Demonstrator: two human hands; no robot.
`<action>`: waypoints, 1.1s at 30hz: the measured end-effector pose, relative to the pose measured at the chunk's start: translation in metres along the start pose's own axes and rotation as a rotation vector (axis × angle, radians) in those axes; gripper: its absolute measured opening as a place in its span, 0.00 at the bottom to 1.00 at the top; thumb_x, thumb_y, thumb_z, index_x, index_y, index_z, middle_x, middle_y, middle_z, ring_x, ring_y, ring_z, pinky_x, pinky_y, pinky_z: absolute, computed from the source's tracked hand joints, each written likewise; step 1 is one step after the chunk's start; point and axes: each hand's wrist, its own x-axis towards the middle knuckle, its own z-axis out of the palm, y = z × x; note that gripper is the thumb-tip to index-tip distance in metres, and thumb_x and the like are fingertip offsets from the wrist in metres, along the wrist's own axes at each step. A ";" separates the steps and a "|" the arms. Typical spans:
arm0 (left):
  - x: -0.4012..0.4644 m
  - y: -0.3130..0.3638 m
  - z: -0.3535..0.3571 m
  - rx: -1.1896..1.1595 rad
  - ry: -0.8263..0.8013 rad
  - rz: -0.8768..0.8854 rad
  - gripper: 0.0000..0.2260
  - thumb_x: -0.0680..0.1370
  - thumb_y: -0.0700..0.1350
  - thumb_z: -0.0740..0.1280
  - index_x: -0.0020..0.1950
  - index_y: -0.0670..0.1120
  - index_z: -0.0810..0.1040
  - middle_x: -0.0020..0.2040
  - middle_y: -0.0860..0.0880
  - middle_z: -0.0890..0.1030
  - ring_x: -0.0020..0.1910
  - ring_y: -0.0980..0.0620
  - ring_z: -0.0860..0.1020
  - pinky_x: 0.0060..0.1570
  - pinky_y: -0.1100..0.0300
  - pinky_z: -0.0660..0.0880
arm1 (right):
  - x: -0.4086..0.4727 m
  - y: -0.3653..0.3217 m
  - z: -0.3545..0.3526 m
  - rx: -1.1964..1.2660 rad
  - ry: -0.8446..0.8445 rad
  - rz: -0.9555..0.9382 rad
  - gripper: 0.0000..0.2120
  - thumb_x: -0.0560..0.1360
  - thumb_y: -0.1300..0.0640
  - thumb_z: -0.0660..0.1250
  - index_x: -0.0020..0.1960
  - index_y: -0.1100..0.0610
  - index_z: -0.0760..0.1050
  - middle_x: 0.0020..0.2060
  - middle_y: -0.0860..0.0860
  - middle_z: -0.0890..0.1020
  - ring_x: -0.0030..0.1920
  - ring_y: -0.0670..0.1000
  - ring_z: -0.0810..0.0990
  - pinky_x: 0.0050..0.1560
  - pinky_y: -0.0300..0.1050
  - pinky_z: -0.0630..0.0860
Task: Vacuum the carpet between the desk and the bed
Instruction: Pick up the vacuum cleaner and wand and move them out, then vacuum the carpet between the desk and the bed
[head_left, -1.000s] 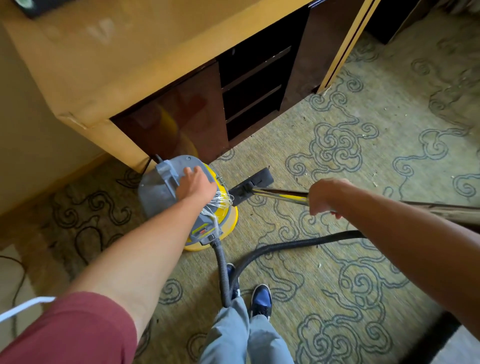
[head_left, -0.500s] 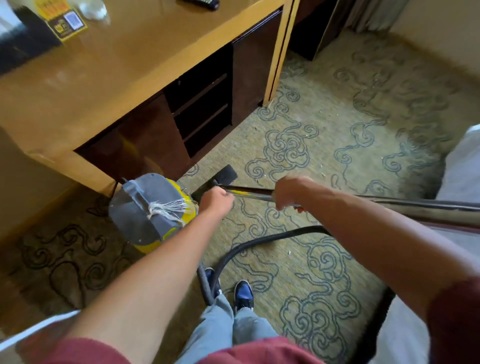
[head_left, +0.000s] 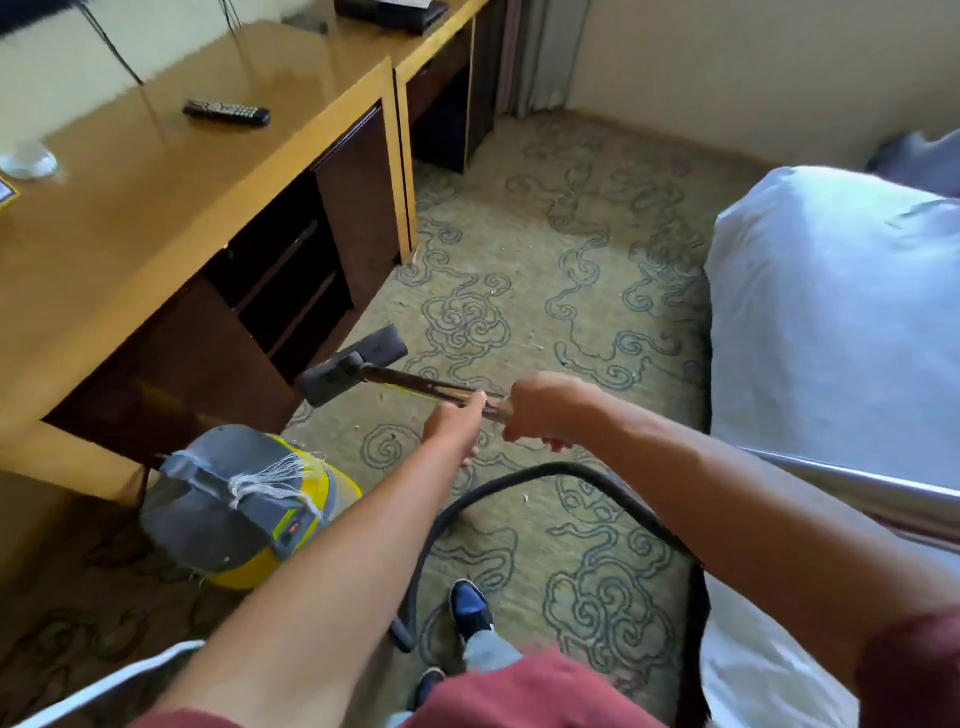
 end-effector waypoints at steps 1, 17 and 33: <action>-0.011 -0.001 0.004 -0.078 -0.053 -0.022 0.26 0.79 0.62 0.62 0.64 0.41 0.75 0.54 0.40 0.82 0.46 0.41 0.85 0.40 0.52 0.82 | -0.013 0.001 0.003 0.014 0.021 0.015 0.12 0.75 0.51 0.70 0.38 0.58 0.81 0.21 0.50 0.78 0.18 0.49 0.78 0.23 0.38 0.75; -0.169 -0.042 0.097 -0.398 -0.261 0.003 0.12 0.78 0.49 0.69 0.55 0.42 0.78 0.45 0.42 0.81 0.36 0.46 0.80 0.31 0.55 0.80 | -0.204 0.051 0.101 0.146 0.234 0.275 0.06 0.69 0.56 0.70 0.42 0.55 0.73 0.24 0.48 0.80 0.19 0.46 0.79 0.18 0.35 0.70; -0.221 -0.140 0.160 -0.096 -0.328 0.205 0.18 0.81 0.59 0.63 0.55 0.44 0.73 0.49 0.41 0.81 0.40 0.45 0.82 0.40 0.54 0.80 | -0.276 0.111 0.256 0.383 0.400 0.399 0.18 0.70 0.50 0.69 0.52 0.53 0.63 0.40 0.50 0.75 0.39 0.56 0.76 0.37 0.45 0.71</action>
